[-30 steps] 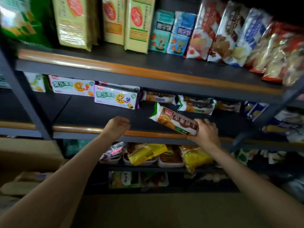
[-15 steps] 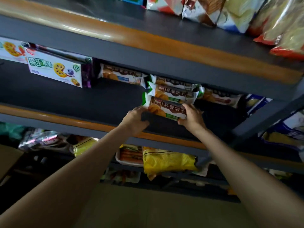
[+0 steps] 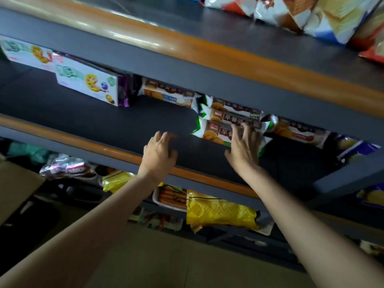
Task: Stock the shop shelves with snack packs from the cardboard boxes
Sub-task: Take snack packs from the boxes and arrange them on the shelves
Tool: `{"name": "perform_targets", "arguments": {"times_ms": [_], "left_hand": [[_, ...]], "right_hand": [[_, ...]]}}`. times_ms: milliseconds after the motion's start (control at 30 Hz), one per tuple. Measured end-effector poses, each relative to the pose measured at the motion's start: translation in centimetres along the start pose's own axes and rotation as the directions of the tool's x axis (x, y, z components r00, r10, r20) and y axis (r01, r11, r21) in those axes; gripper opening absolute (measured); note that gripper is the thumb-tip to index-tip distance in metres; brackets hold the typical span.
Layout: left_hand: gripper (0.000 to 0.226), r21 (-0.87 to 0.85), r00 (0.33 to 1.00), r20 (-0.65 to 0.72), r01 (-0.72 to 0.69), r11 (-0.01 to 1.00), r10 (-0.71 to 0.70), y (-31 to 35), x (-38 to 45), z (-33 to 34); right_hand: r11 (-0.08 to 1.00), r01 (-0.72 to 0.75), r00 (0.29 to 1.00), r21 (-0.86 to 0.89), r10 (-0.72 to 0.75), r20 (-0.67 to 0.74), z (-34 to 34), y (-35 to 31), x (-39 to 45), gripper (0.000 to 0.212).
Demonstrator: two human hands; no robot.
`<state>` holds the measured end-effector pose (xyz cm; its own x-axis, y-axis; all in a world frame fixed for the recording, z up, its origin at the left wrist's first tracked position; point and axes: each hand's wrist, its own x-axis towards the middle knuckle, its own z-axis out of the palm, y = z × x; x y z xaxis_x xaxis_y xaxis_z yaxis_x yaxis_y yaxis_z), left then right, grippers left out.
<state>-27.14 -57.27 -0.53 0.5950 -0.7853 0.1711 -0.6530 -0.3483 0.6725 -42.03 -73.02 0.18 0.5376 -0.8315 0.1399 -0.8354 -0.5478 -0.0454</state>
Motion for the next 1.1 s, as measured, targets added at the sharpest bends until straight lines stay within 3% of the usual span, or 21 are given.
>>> {"name": "perform_targets", "arguments": {"times_ms": [100,200,267,333,433,533,600,733,833,1000,1100], "left_hand": [[0.039,-0.010,0.996,-0.088,0.007,1.000,-0.008,-4.0,-3.8,-5.4],[0.044,0.029,0.985,-0.142,0.099,0.995,-0.094,-9.8,-7.3,-12.1],[0.044,0.084,0.962,-0.202,0.203,0.976,-0.182,-14.2,-10.0,-17.0],[0.040,0.144,0.930,-0.248,0.312,0.939,-0.271,-19.0,-12.9,-22.1],[0.044,0.168,0.845,-0.213,0.527,0.833,-0.491,-26.3,-17.2,-29.2],[0.041,0.215,0.691,-0.099,0.718,0.662,-0.716,-32.8,-21.3,-35.2],[0.036,0.252,0.655,-0.049,0.739,0.625,-0.754,-36.3,-23.5,-38.5],[0.018,0.184,0.651,-0.111,0.756,0.628,-0.751,-40.2,-24.7,-43.2],[0.016,0.159,0.673,-0.204,0.739,0.655,-0.711,-43.5,-23.1,-45.5],[0.023,0.163,0.697,-0.171,0.717,0.678,-0.696,-50.9,-19.3,-47.2],[0.028,0.091,0.641,-0.194,0.765,0.637,-0.742,-54.5,-15.8,-47.6]], "right_hand": [[0.982,0.184,0.983,0.043,-0.183,-0.034,-2.0,-7.0,-2.5,0.067],[0.921,0.383,0.924,0.070,-0.381,-0.040,-2.8,-17.0,-4.6,0.064],[0.834,0.542,0.840,0.107,-0.537,-0.074,-2.3,-24.4,-6.7,0.066],[0.737,0.656,0.749,0.159,-0.662,-0.021,-2.0,-32.0,-9.3,0.065],[0.634,0.726,0.613,0.266,-0.772,0.166,-1.7,-42.8,-13.1,0.061],[0.598,0.724,0.495,0.344,-0.797,0.345,-0.1,-51.7,-15.8,0.058],[0.613,0.677,0.438,0.408,-0.781,0.445,1.2,-56.3,-16.9,0.054],[0.698,0.578,0.359,0.422,-0.682,0.637,5.4,-62.6,-16.7,0.052],[0.756,0.506,0.347,0.415,-0.619,0.705,9.3,-66.5,-15.1,0.059],[0.802,0.392,0.342,0.452,-0.583,0.737,15.1,-73.0,-11.4,0.064],[0.854,0.283,0.306,0.437,-0.512,0.803,18.2,-77.1,-9.8,0.066]]}}
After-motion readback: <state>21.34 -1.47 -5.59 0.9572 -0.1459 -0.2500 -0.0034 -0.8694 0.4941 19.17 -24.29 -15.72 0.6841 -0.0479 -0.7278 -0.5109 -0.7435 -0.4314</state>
